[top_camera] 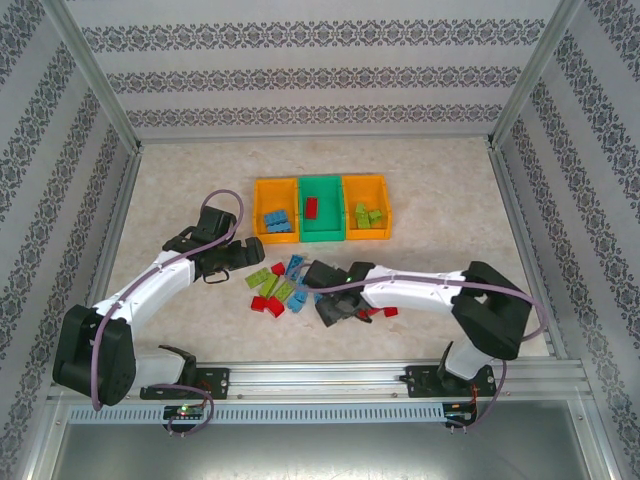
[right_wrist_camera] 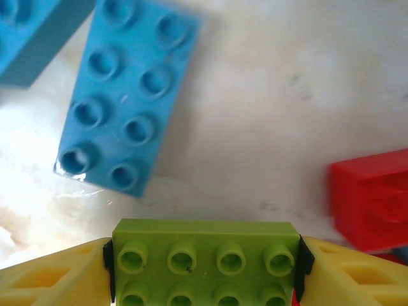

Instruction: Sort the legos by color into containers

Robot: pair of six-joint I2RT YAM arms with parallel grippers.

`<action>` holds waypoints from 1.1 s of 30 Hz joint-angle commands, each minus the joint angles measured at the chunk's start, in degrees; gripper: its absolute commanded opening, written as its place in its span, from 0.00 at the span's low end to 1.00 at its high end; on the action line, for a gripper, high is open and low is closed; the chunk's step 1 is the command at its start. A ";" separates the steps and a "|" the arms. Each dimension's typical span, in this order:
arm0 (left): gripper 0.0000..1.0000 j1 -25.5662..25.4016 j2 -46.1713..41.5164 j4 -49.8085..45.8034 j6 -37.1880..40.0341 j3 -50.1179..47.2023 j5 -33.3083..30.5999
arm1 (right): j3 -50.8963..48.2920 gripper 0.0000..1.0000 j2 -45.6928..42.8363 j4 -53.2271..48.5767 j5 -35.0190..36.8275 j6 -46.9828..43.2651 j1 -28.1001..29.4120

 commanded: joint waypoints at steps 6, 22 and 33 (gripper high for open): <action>0.99 -0.44 0.41 1.06 -0.42 1.78 0.94 | 2.69 0.69 -7.33 1.61 -1.14 -4.07 -14.65; 1.00 -0.52 0.76 2.12 -1.10 -0.43 3.04 | 29.47 0.67 11.96 1.46 -1.27 -7.63 -34.03; 1.00 -0.54 0.66 1.39 -0.64 -0.17 2.45 | 44.56 0.75 24.80 -2.10 -2.82 -6.58 -37.20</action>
